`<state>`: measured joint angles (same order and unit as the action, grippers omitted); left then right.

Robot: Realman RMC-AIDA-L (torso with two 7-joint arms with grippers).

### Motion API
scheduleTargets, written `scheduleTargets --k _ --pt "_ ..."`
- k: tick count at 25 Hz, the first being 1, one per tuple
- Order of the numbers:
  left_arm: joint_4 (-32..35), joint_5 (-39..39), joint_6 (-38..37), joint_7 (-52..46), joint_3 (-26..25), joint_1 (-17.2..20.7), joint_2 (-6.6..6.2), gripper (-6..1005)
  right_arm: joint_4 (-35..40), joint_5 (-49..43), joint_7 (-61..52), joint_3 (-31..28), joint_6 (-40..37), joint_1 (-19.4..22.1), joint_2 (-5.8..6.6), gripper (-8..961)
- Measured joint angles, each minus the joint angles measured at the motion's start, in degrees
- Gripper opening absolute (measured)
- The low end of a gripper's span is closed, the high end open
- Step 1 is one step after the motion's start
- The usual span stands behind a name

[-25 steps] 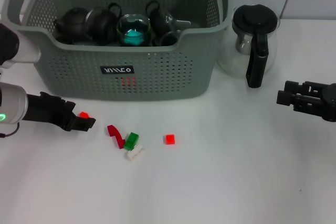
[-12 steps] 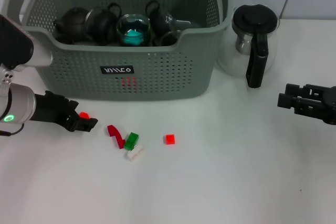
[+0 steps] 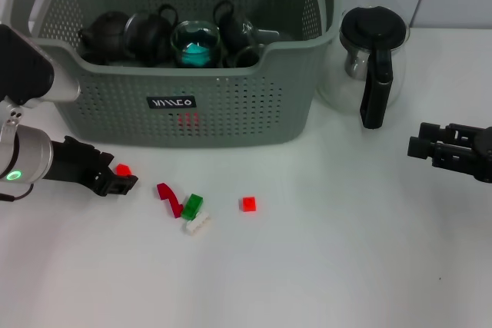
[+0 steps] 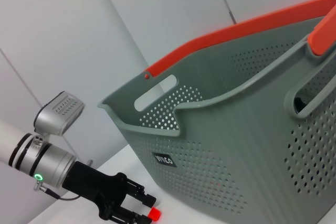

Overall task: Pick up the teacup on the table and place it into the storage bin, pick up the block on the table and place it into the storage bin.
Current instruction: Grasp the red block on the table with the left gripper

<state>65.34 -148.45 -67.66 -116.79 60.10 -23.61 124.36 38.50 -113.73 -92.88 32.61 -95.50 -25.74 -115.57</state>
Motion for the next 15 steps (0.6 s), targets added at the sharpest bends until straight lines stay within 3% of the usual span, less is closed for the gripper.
scheduleTargets --k 15 --pt "-0.9 -0.6 0.8 -1.1 0.2 -0.5 0.00 575 0.0 0.0 0.0 0.1 0.0 0.4 0.00 606"
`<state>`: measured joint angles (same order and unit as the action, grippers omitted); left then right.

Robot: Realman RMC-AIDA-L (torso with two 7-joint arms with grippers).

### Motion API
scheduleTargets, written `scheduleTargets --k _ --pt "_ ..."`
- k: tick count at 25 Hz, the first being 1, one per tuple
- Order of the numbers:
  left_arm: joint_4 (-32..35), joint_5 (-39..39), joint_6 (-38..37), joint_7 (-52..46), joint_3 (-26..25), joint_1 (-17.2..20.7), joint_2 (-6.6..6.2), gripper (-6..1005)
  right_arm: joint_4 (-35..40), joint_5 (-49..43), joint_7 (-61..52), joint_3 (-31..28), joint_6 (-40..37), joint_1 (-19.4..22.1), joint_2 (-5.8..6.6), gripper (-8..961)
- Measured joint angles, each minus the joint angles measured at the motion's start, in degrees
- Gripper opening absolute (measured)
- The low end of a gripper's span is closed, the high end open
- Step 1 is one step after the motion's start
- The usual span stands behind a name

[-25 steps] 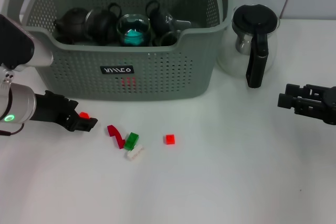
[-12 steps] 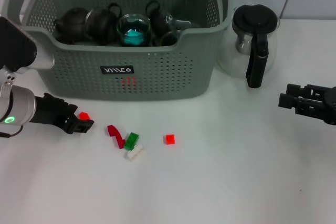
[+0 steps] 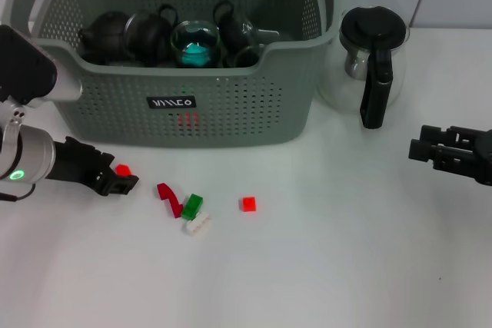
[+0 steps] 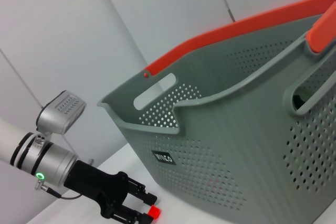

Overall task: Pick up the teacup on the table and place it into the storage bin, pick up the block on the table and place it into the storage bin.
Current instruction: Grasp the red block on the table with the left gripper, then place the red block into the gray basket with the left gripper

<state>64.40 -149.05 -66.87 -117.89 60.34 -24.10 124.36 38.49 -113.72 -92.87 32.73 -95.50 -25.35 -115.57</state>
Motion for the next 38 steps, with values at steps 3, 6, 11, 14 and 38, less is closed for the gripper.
scheduleTargets --k 3,6,11,14,38 --pt "0.0 -0.7 0.2 -0.8 0.7 0.0 0.00 558 0.0 0.0 0.1 0.0 0.0 0.2 0.00 607" --pt "0.0 -1.0 0.9 -1.8 1.2 0.0 0.00 542 0.0 0.0 0.2 0.0 0.0 0.3 -0.06 607" --pt "-0.4 -1.0 1.1 -3.4 1.3 -0.4 -0.05 515 0.0 0.0 0.2 0.1 0.0 0.4 -0.09 607" --pt "-0.4 -1.0 1.1 -3.5 1.3 -0.4 -0.07 379 0.0 0.0 0.2 0.1 0.0 0.4 -0.09 607" --pt "22.3 24.5 -39.5 -0.4 -21.2 -5.0 -2.56 206 0.0 0.0 0.3 -0.1 -0.1 0.3 -0.09 607"
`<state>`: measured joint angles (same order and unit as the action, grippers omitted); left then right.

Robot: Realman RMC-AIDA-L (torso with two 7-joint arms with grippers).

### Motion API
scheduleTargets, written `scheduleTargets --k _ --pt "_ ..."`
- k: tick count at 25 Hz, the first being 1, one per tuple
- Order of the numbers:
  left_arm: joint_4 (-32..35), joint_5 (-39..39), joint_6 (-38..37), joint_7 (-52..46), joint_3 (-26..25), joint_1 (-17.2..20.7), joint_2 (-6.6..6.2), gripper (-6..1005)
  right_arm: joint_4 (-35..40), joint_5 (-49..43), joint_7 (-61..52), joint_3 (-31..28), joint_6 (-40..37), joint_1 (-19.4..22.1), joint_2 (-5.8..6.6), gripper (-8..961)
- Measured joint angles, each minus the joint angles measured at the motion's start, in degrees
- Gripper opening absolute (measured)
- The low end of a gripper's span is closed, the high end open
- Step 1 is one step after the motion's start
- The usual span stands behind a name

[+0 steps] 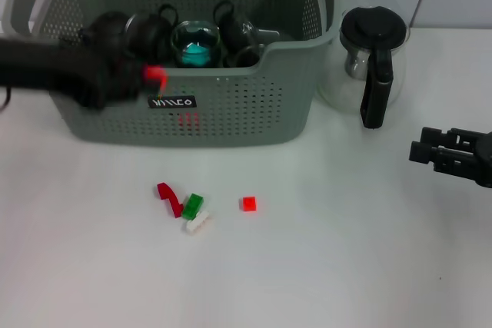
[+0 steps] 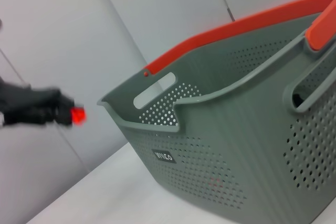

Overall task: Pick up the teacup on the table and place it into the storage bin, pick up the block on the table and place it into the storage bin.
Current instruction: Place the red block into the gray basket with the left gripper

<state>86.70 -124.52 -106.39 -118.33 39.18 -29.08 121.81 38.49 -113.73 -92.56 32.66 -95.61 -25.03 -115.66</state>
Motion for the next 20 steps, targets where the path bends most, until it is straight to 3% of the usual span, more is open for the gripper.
scheduleTargets --k 4,7,12,20 --pt "-0.9 3.4 2.4 -0.8 -1.6 -4.5 -0.20 209 0.0 0.0 0.0 0.0 0.0 -0.2 0.05 606" --pt "-3.8 1.5 9.2 -0.9 0.3 -8.2 0.04 211 0.0 0.0 0.0 -0.1 0.0 -0.2 0.07 606" --pt "-14.7 -3.7 24.5 -1.3 6.1 -13.5 -1.31 215 0.0 0.0 0.1 -0.1 0.0 -0.3 -0.06 606" --pt "-26.9 -9.4 45.0 0.2 14.3 -16.2 -1.42 221 0.0 0.0 0.1 -0.3 0.4 -0.4 -0.14 606"
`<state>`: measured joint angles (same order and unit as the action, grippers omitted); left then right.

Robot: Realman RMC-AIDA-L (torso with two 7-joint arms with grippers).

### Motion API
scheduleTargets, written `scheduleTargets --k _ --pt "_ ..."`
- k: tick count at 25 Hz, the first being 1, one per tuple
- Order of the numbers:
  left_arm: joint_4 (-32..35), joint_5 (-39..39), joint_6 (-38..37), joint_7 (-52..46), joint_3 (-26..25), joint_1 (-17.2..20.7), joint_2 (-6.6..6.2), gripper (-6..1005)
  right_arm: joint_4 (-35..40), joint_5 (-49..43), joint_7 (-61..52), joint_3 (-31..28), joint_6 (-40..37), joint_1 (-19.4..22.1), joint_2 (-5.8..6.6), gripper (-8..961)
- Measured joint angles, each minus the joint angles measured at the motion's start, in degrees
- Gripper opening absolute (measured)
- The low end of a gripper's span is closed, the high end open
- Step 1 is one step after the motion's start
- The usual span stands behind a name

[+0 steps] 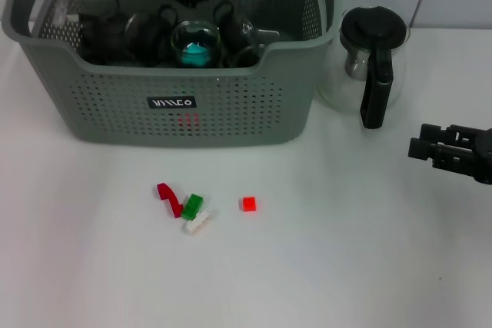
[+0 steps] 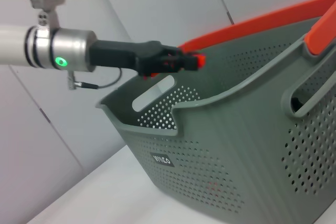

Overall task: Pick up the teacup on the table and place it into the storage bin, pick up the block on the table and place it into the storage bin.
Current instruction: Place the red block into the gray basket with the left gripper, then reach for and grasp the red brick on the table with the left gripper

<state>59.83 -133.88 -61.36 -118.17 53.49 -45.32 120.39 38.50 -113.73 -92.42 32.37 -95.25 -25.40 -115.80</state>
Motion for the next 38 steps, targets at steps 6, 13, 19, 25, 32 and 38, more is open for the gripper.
scheduleTargets --k 6,13,19,25,32,38 --pt "-4.7 -5.7 10.5 -0.2 7.7 -0.3 1.05 225 0.0 0.0 0.1 0.0 0.2 -0.1 -0.05 607" --pt "-6.5 -12.2 13.8 -0.5 8.7 -1.4 2.91 230 0.0 0.0 0.1 0.0 0.2 0.0 -0.04 607" --pt "-4.5 -12.8 12.6 -4.3 7.9 -1.0 3.03 273 0.0 0.1 0.1 0.0 0.3 -0.1 0.04 606" --pt "14.8 -3.6 -2.5 -11.5 3.2 6.4 3.62 511 0.0 0.1 -0.2 0.0 0.1 -0.2 0.09 606" --pt "30.4 13.2 -21.7 -10.0 -1.4 18.6 3.05 708 0.0 0.1 -0.2 0.0 0.0 0.0 0.05 605" --pt "28.8 17.8 -39.0 2.8 -5.9 22.7 2.38 727 0.0 0.1 -0.5 0.0 -0.1 -0.4 0.08 606"
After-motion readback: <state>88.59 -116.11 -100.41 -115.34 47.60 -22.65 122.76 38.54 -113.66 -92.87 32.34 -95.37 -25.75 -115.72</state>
